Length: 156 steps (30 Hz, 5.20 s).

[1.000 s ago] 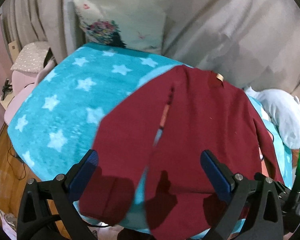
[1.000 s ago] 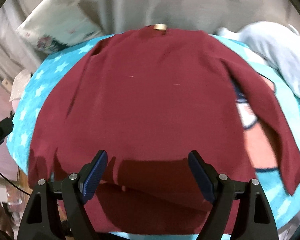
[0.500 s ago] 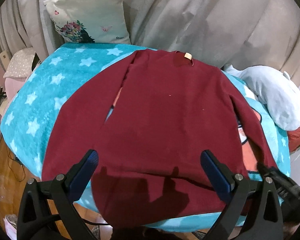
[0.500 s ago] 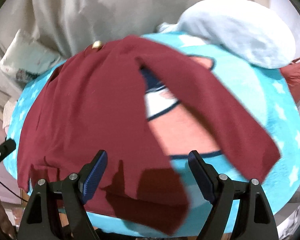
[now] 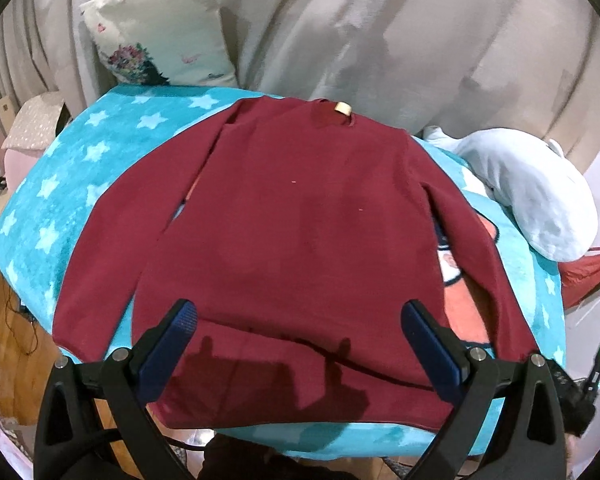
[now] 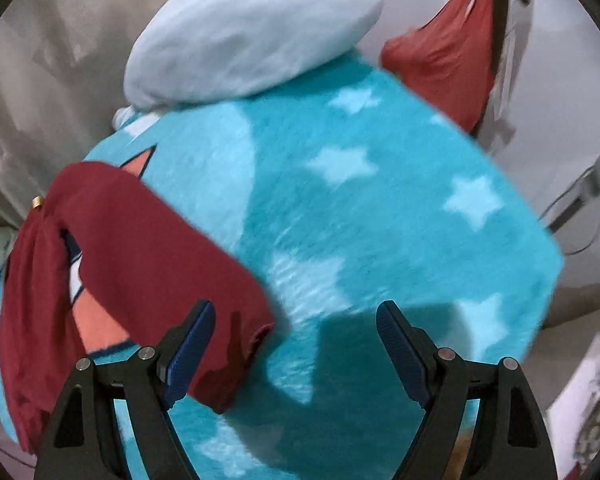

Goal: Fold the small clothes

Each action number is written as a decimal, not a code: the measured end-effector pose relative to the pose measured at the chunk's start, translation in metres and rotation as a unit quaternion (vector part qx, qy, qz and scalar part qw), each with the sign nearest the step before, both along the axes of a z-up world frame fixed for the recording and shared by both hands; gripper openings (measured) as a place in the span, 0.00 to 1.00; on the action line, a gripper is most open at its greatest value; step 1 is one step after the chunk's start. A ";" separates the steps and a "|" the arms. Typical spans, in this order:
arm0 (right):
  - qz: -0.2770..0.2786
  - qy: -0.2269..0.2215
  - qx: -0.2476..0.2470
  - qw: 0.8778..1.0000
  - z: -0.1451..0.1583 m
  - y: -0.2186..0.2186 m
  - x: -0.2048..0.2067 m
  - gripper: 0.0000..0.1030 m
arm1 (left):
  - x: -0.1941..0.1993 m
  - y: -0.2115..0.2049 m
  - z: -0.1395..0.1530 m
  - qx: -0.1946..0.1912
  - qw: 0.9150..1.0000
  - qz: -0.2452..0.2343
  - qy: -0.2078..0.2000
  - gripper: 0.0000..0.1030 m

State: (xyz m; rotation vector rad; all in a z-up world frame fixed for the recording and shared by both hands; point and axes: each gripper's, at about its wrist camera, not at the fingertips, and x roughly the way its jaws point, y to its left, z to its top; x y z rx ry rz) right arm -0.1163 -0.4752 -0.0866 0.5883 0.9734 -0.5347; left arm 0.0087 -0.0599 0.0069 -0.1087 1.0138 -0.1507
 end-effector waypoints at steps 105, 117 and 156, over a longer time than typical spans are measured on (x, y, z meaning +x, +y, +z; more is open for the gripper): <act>0.687 -0.053 0.041 0.724 0.084 0.599 0.240 0.01 | -0.099 0.425 -0.061 -0.023 0.887 0.459 0.045 0.47; 0.605 -0.038 0.098 0.789 0.089 0.534 0.270 0.07 | -0.068 0.426 -0.070 -0.040 0.903 0.424 0.052 0.47; 0.596 -0.125 0.087 0.789 0.148 0.510 0.244 0.03 | -0.022 0.397 -0.082 -0.048 0.934 0.347 0.070 0.47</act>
